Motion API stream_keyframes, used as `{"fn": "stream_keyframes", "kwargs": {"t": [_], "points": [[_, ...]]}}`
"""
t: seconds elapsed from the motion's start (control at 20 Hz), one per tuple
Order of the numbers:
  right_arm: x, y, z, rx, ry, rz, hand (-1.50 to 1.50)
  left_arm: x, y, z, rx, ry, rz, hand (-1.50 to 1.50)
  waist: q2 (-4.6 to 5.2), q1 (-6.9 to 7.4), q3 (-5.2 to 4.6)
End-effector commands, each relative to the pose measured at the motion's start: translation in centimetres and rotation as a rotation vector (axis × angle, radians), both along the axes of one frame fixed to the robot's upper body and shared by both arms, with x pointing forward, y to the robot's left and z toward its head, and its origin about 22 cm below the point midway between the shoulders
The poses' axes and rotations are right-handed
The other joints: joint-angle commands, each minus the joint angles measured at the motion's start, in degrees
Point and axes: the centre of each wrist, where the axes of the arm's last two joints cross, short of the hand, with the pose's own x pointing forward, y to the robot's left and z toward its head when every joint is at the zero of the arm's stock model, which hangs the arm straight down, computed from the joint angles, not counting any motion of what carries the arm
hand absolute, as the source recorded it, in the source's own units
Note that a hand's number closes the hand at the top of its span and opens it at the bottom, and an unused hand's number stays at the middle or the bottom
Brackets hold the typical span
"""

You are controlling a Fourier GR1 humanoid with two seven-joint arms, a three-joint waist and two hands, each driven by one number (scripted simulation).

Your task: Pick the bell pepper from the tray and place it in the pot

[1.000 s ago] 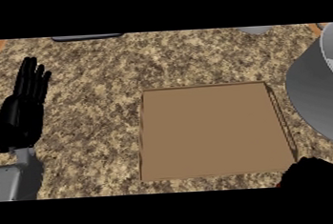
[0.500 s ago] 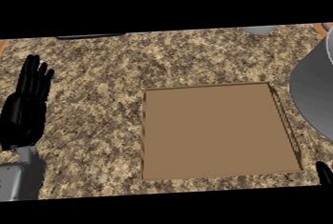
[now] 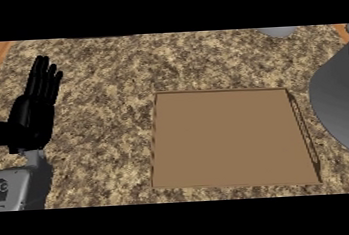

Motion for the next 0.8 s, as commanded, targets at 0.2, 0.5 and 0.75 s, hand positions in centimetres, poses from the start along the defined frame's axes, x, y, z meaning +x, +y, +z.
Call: {"fn": "stream_keyframes", "kwargs": {"t": [0.2,0.5,0.75], "points": [[3.2,-9.3,-3.0,0.014,0.036,0.028,1.5,1.4,-1.1,0.0,-0.011,0.009,-0.045,0.0,0.37,1.22,0.01],[7.2,-10.3,-5.1,-0.016,0.081,-0.001,1.5,0.1,-0.1,0.0,-0.002,-0.008,-0.027,0.0,0.23,1.77,-0.03],[8.0,-11.5,-6.2,0.076,0.266,0.011,1.5,1.9,-1.9,0.4,-0.003,-0.028,-0.047,0.0,0.74,2.36,0.05]]}}
